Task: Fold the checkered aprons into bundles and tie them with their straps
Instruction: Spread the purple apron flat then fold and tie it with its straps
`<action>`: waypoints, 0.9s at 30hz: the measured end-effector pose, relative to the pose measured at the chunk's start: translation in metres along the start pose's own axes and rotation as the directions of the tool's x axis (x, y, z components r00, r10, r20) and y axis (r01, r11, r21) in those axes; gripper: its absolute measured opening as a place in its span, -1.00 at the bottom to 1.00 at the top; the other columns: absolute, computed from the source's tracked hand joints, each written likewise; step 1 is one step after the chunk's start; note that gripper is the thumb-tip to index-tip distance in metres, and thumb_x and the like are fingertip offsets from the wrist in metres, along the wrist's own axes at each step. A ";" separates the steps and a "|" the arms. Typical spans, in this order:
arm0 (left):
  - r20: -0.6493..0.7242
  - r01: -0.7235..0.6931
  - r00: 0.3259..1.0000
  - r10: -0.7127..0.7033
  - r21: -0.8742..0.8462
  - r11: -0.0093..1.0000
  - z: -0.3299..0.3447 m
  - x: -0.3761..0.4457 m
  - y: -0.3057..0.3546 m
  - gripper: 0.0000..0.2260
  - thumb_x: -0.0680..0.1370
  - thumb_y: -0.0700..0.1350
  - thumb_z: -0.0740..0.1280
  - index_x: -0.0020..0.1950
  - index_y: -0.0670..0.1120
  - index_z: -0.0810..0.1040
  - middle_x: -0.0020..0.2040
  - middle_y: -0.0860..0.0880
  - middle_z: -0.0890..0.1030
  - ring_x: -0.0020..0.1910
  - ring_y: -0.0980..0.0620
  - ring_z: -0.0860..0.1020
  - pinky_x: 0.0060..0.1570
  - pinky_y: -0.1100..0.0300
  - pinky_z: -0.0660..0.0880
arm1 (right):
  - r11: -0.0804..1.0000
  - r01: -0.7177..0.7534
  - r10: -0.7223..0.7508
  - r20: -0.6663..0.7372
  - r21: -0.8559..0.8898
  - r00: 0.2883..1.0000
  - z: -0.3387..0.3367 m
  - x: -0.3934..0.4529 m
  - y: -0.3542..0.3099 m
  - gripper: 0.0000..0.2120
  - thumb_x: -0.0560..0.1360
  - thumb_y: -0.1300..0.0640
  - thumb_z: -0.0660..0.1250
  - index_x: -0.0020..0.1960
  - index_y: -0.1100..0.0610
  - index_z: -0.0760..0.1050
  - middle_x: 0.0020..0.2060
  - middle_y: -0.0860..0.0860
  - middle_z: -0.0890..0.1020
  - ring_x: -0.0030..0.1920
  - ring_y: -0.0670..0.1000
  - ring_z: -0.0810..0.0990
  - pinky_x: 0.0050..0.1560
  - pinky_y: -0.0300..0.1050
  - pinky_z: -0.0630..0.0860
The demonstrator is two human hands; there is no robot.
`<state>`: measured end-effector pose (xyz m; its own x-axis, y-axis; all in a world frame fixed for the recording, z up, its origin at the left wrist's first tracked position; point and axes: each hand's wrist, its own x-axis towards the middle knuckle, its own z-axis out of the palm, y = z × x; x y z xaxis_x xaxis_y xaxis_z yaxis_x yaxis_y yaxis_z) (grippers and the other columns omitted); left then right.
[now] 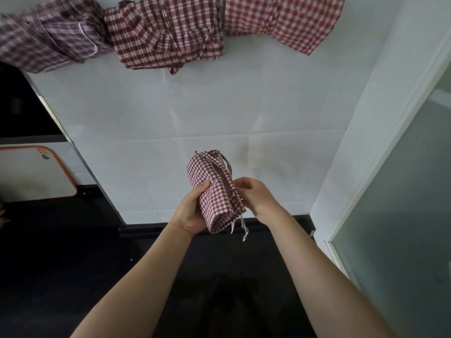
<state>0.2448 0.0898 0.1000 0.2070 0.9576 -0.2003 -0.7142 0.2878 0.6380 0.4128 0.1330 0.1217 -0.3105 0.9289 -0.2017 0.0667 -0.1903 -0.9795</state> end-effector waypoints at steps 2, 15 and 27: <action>0.018 -0.010 1.000 0.010 0.007 1.000 0.002 0.001 -0.002 -0.25 0.25 -0.08 0.64 0.36 -0.26 0.45 0.19 -0.25 0.61 0.12 -0.22 0.62 0.17 -0.17 0.54 | 0.995 0.036 -0.045 -0.098 -0.094 0.994 0.003 0.001 -0.003 -0.87 0.54 0.11 0.40 0.00 0.17 0.61 -0.11 0.02 0.67 -0.11 -0.01 0.62 -0.14 -0.16 0.56; 0.114 0.031 0.993 -0.041 0.089 0.996 -0.010 0.005 -0.010 -0.31 0.37 -0.07 0.57 0.41 -0.28 0.41 0.33 -0.30 0.49 0.32 -0.30 0.46 0.44 -0.28 0.26 | 0.985 0.036 -0.020 0.097 -0.169 0.995 -0.006 0.002 0.001 -0.87 0.56 0.17 0.39 0.05 0.21 0.63 -0.05 0.12 0.72 -0.05 0.08 0.70 -0.02 -0.08 0.67; -0.223 0.169 0.974 -0.045 0.578 0.798 -0.001 0.011 -0.005 -0.46 0.47 0.08 0.48 0.36 -0.13 0.47 0.24 -0.14 0.61 0.21 -0.14 0.59 0.24 -0.05 0.52 | 0.970 -0.077 0.110 0.136 -0.229 0.985 -0.006 0.008 0.015 -0.34 0.35 -0.04 0.58 0.37 0.05 0.41 0.17 -0.03 0.62 0.13 0.03 0.63 0.23 0.09 0.56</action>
<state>0.2501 0.0987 0.0938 0.0845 0.9173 -0.3890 -0.1488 0.3977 0.9054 0.4168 0.1394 0.1058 -0.4270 0.8505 -0.3070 0.3054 -0.1839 -0.9343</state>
